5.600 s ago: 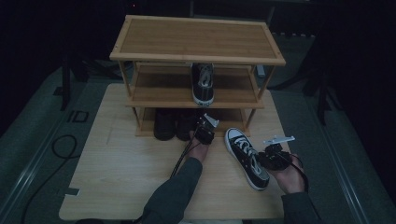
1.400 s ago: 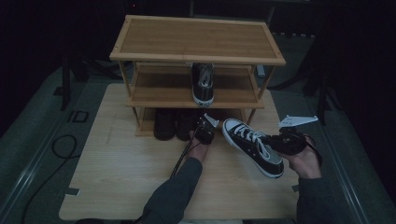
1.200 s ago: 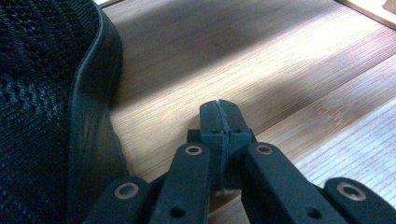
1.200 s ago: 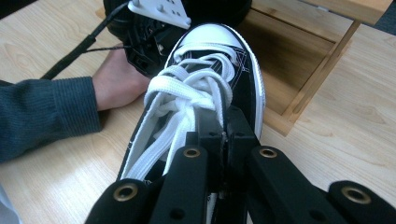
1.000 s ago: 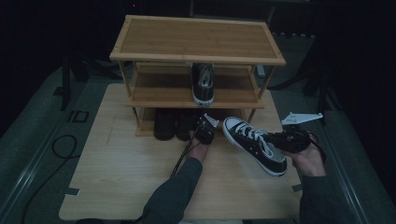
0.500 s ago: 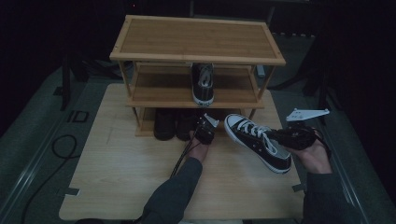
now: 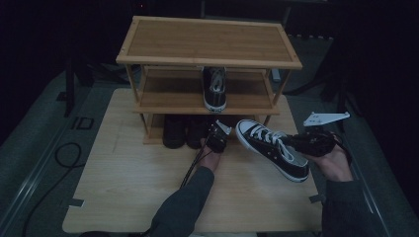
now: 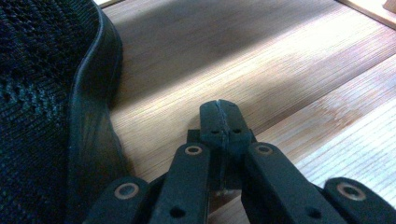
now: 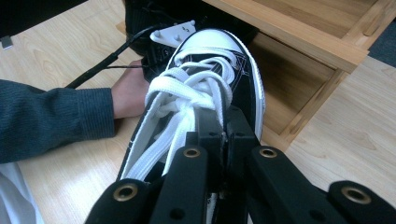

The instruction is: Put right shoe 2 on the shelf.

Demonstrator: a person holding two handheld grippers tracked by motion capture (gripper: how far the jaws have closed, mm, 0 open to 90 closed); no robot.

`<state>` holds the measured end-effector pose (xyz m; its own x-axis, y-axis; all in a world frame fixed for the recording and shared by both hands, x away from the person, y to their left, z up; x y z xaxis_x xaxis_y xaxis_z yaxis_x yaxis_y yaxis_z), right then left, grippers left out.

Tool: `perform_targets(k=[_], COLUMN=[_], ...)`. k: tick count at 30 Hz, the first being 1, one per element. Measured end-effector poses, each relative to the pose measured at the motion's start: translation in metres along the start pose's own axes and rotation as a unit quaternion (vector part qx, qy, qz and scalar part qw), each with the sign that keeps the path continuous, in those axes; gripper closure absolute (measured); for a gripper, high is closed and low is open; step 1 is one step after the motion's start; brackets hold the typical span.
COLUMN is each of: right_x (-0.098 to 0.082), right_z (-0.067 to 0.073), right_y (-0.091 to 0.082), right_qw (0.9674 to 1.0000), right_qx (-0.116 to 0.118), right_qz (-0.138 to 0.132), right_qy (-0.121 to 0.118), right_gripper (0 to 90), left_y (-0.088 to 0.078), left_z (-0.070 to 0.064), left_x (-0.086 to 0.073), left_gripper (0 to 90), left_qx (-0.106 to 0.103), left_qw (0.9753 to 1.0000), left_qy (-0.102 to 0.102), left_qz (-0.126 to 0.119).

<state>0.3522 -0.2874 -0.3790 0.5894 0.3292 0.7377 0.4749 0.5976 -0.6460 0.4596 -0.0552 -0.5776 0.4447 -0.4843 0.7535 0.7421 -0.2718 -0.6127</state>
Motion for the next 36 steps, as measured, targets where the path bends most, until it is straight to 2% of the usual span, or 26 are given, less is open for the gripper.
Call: perform_targets(k=[16,17,18,36], right_x=[0.008,0.009,0.009,0.019], right_z=[0.004,0.004,0.004,0.008], right_y=[-0.004,-0.005,-0.005,-0.008], right_qw=[0.9998,0.9997,0.9997,0.9992], right_qx=[0.017,0.018,0.019,0.034], right_qz=[-0.003,-0.004,-0.005,-0.013], right_qy=[-0.013,-0.013,-0.014,-0.017], right_gripper=[88.3,88.3,88.4,88.3], left_y=[0.000,-0.001,-0.001,-0.001], left_z=[0.000,0.001,0.001,0.001], left_x=[0.000,-0.001,-0.001,-0.001], left_gripper=[90.0,90.0,90.0,90.0], left_qx=[0.001,-0.004,-0.005,-0.005], left_qw=[1.0000,0.9999,0.9999,0.9999], left_qy=[0.000,0.012,0.013,0.012], left_qz=[0.000,0.009,0.010,0.009])
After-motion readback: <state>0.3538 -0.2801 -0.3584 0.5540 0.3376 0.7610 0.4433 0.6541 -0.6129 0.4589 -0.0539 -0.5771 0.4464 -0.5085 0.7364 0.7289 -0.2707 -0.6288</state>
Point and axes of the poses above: each handheld gripper's, and its own axes: y roughly forward along the jaws, x roughly out of its top, z roughly to its left, the point moved 3 cm from there along y, roughly forward along the jaws, and after that the axes turned 11 degrees about y, right-handed, at the moved point
